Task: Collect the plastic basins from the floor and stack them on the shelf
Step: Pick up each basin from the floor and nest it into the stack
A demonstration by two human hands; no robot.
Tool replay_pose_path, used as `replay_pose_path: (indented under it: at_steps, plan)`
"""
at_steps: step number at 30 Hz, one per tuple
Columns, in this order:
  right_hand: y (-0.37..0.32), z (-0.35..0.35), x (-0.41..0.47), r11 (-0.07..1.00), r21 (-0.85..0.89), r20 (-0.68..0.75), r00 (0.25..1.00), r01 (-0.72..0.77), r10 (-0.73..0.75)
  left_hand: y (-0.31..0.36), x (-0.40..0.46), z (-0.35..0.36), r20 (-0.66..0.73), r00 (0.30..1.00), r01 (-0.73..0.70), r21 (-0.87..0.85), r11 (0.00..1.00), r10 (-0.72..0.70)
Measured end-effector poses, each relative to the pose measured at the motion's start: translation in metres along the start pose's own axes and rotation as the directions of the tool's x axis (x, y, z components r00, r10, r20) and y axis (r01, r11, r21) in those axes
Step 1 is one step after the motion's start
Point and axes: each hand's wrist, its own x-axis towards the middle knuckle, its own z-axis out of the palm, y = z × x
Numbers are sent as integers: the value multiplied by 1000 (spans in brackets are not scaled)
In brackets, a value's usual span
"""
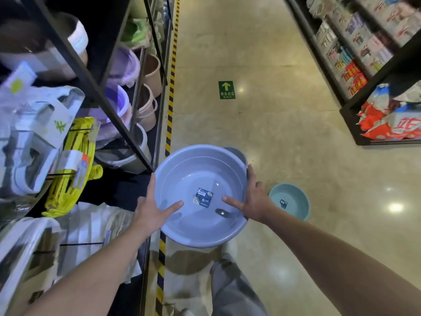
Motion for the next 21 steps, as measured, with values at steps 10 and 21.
replay_pose_path:
  at_steps: [10, 21]
  plan:
    - [31, -8, 155, 1000, -10, 74, 997, -13, 14, 5, 131, 59, -62, 997, 39, -11, 999, -40]
    - [114, 108, 314, 994, -88, 53, 997, -58, 63, -95, 302, 164, -18, 1000, -9, 80, 997, 11]
